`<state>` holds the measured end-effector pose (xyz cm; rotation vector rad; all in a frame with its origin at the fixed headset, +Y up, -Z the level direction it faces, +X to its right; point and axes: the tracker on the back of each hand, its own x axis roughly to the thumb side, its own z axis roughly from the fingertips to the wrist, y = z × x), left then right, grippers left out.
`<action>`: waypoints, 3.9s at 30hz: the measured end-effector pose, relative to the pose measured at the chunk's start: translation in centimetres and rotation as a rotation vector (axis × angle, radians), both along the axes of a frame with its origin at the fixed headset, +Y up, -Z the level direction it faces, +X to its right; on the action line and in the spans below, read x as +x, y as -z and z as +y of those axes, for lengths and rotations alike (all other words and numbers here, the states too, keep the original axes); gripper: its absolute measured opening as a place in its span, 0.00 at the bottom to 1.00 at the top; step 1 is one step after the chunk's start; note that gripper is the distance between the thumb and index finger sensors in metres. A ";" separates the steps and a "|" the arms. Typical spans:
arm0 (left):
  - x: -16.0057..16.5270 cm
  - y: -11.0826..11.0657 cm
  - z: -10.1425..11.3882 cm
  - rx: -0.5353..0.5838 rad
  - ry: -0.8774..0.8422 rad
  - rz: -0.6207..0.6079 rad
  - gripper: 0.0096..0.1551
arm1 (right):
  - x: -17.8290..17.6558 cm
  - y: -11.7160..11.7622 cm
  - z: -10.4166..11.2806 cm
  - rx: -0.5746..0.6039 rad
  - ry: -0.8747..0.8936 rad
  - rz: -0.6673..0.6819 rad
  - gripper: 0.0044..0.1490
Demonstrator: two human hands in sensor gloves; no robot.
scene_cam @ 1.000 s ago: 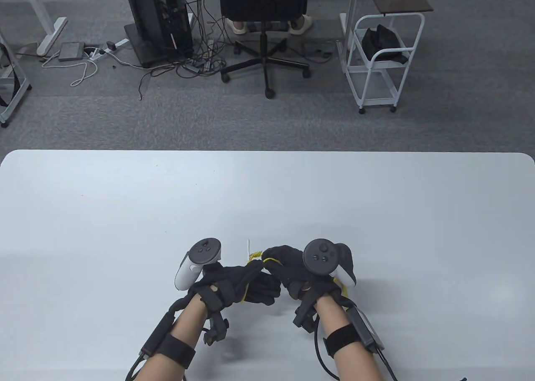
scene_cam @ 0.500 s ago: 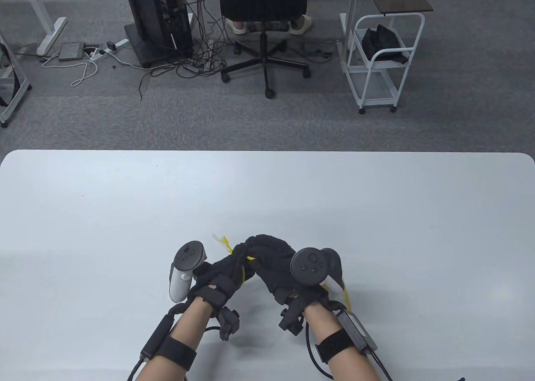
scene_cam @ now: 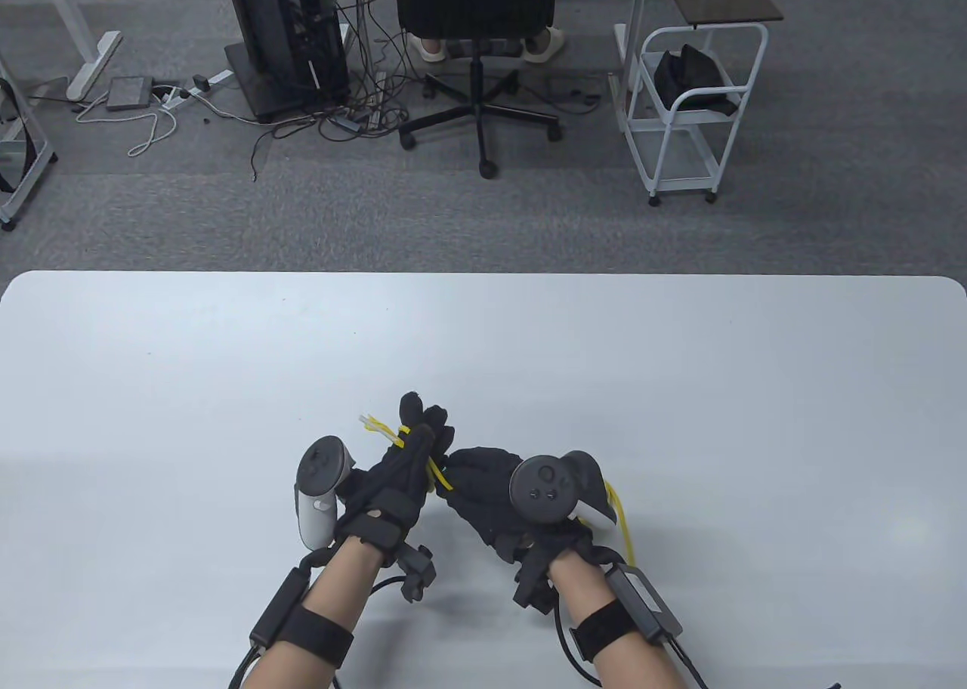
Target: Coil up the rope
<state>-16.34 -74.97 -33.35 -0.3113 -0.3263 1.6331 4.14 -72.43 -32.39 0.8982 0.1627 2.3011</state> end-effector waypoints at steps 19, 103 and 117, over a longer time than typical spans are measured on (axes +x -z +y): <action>1.4 -0.3 0.5 0.027 -0.272 -0.150 0.33 | 0.6 0.9 -2.0 -0.110 -0.065 -0.012 0.26; 0.5 -0.3 -0.5 0.042 -0.147 0.050 0.34 | -1.1 -1.2 -2.2 0.062 -0.296 -0.096 0.26; 2.8 -0.2 -0.7 -0.008 -0.020 -0.242 0.33 | 1.8 0.4 -2.3 0.040 -0.322 -0.207 0.26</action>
